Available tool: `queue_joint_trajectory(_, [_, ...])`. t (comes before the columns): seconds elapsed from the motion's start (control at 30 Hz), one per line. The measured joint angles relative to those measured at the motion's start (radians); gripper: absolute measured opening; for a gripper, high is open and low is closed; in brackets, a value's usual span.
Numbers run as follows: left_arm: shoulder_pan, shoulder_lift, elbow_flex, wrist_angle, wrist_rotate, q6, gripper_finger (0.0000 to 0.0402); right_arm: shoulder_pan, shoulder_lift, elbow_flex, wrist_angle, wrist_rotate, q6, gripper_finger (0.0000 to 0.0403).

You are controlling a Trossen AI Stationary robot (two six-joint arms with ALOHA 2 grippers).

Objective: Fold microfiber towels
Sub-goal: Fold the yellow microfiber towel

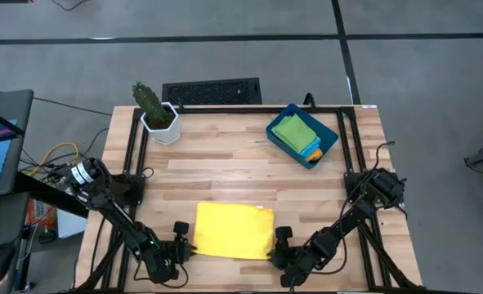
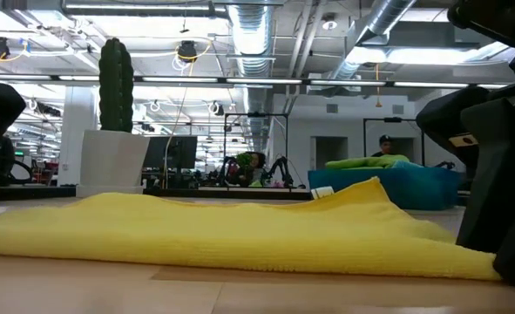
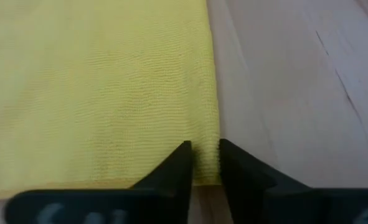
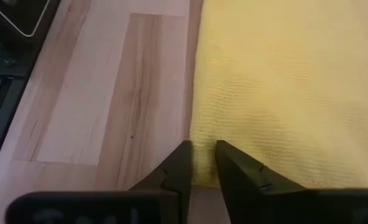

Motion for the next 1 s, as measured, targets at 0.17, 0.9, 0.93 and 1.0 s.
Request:
queue_joint_trajectory(0.17, [0.014, 0.0, -0.001, 0.022, 0.039, 0.027, 0.0009, 0.001, 0.0, -0.001, -0.002, 0.004, 0.001, 0.005])
queue_joint_trajectory(0.9, [0.103, -0.004, 0.215, -0.344, -0.05, 0.055, 0.0001, -0.094, -0.211, -0.005, -0.245, -0.026, 0.0, 0.0024])
queue_joint_trajectory(0.93, [0.112, -0.004, 0.215, -0.353, -0.05, 0.053, 0.0001, -0.105, -0.213, -0.005, -0.262, -0.026, 0.0, 0.0022])
queue_joint_trajectory(1.0, [0.122, -0.012, 0.215, -0.373, -0.052, 0.052, 0.0001, -0.123, -0.22, -0.005, -0.295, -0.027, 0.0, 0.0017])
